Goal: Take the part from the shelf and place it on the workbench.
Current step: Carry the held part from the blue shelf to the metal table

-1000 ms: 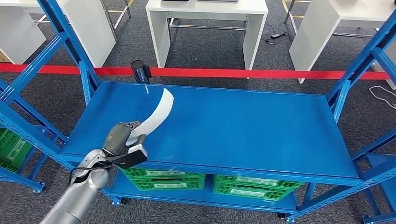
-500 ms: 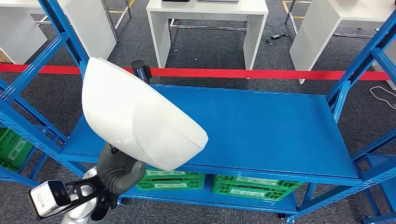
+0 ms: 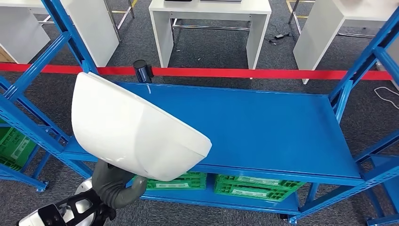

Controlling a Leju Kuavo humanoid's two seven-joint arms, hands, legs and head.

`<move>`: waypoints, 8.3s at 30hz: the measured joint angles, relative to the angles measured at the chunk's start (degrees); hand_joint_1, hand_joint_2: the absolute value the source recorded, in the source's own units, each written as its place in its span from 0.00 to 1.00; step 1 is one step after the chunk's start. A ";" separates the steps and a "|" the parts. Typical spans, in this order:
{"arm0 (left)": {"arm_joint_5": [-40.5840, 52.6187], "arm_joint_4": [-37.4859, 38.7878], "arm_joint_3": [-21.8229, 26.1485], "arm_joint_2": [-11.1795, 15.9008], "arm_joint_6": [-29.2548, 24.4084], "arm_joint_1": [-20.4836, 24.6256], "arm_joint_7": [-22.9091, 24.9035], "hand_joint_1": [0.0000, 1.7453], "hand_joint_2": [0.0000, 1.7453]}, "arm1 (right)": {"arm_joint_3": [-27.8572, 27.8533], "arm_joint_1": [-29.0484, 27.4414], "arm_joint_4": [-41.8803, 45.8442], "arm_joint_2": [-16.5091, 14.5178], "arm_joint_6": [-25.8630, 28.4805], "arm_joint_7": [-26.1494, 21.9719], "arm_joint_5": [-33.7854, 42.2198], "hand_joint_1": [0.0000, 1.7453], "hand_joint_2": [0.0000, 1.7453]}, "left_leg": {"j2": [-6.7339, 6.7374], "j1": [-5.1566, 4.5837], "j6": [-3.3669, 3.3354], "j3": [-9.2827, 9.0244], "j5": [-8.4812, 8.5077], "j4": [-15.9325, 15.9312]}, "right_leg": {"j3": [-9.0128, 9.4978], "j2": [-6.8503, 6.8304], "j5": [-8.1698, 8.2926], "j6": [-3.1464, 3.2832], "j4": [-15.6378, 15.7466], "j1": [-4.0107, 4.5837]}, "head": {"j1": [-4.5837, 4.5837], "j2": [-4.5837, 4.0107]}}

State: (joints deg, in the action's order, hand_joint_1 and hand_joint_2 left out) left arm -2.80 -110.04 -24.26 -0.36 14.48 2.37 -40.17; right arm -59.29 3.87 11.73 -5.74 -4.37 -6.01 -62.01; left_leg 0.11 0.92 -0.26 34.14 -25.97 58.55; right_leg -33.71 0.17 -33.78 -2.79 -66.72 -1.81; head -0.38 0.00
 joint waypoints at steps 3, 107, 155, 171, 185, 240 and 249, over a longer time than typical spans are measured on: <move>0.66 -1.09 -0.02 0.45 -0.91 -0.86 -0.01 1.00 1.00 | 0.06 0.21 -0.15 -0.22 -0.05 0.01 -0.33 0.00 0.00 | -0.23 -0.05 1.61 0.94 -0.08 1.29 | 2.69 0.55 2.29 0.77 6.35 -0.15 | 0.27 0.00; 1.20 11.57 -4.67 5.61 0.42 13.57 -0.05 1.00 1.00 | -3.46 0.16 -0.42 3.13 -4.28 -0.19 3.84 0.00 0.00 | -0.35 -0.17 2.78 6.76 -5.78 14.40 | 2.21 -3.51 4.66 3.80 8.23 0.59 | -0.99 0.00; 2.53 10.28 -8.24 5.63 -2.00 17.73 4.37 1.00 1.00 | -6.19 -0.05 -0.43 1.44 -4.10 7.12 3.76 0.00 0.00 | -5.12 -0.59 -0.80 0.50 0.13 0.49 | -1.65 1.68 2.96 1.47 0.93 0.75 | 0.19 0.00; 1.00 10.96 -8.51 6.98 -2.75 15.98 0.42 1.00 1.00 | -5.71 -0.41 -0.43 2.21 -5.23 7.39 2.53 0.00 0.00 | 2.34 -0.55 1.94 1.96 -1.71 4.50 | 2.12 -5.50 4.79 3.47 8.22 1.36 | -0.85 0.00; 2.40 11.82 -9.28 6.36 -3.00 16.78 0.42 1.00 1.00 | -5.71 -0.69 -0.39 4.17 -5.43 3.50 2.56 0.00 0.00 | -4.55 -0.62 -0.96 -0.12 -0.03 0.08 | -2.97 0.52 2.03 1.13 -1.86 0.84 | 0.31 0.00; 7.21 8.35 -9.96 5.67 -0.30 15.26 5.56 1.00 1.00 | -5.12 -0.50 -0.39 4.13 -4.21 6.76 1.50 0.00 0.00 | 0.46 -0.96 -1.53 -1.18 -0.75 -0.41 | -0.13 -3.40 2.12 1.00 2.81 1.38 | -0.04 0.00; 7.25 8.67 -10.02 4.87 1.33 15.98 6.25 1.00 1.00 | -5.14 -0.89 -0.39 4.09 -4.04 6.69 1.95 0.00 0.00 | -6.26 -0.92 -0.79 -0.26 -0.38 0.40 | 1.09 3.51 5.76 1.24 7.44 1.11 | 0.65 0.00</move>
State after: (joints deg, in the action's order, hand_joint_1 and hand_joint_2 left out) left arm 4.45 -101.38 -34.28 4.51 15.81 18.35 -33.92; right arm -64.43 2.98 11.34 -1.66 -8.41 0.68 -60.06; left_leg -6.15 0.00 -1.06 33.88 -26.35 58.95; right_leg -32.62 3.68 -28.02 -1.56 -59.28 -0.70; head 0.27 0.00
